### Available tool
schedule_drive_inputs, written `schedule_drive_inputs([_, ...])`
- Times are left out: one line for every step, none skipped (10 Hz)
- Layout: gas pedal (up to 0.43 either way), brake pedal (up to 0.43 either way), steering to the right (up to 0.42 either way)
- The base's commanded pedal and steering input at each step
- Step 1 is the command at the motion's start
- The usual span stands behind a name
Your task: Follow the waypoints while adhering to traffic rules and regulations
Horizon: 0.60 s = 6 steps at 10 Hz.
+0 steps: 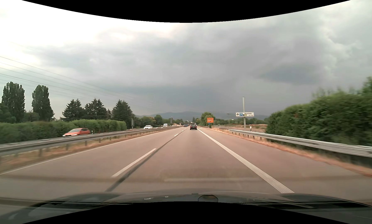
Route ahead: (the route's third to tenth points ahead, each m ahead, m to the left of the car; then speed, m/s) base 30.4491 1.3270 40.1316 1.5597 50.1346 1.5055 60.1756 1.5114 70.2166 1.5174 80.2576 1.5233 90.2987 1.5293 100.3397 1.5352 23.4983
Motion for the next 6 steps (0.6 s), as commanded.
schedule_drive_inputs([0.067,0.000,-0.002])
schedule_drive_inputs([0.087,0.000,-0.002])
schedule_drive_inputs([0.098,0.000,-0.002])
schedule_drive_inputs([0.118,0.000,-0.002])
schedule_drive_inputs([0.118,0.000,-0.003])
schedule_drive_inputs([0.130,0.000,-0.003])
